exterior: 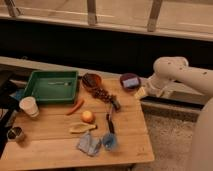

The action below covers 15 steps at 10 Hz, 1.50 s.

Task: Place towel in table surface

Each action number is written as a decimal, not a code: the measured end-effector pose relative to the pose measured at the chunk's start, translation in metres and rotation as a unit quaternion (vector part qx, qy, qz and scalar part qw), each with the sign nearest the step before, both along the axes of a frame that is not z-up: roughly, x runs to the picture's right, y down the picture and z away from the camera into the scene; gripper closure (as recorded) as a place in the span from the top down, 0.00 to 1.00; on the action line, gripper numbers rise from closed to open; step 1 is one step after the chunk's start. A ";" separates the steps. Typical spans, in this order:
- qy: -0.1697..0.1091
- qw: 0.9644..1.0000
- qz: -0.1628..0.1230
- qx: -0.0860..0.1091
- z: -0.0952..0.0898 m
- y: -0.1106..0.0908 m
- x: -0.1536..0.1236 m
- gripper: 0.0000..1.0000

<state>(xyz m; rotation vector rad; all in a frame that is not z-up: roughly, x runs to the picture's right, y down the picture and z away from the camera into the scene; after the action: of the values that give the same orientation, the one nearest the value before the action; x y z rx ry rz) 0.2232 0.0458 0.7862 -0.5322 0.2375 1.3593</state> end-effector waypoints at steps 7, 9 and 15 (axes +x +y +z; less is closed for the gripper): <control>-0.121 0.984 -0.129 -0.009 -0.024 0.054 -0.149 0.80; -0.134 0.979 -0.153 -0.004 -0.036 0.065 -0.160 0.80; -0.153 0.971 -0.183 -0.005 -0.035 0.080 -0.187 0.80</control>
<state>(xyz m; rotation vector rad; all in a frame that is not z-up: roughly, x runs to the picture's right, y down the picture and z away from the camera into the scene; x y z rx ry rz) 0.0365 0.1258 0.7512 -0.6637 0.0832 0.9045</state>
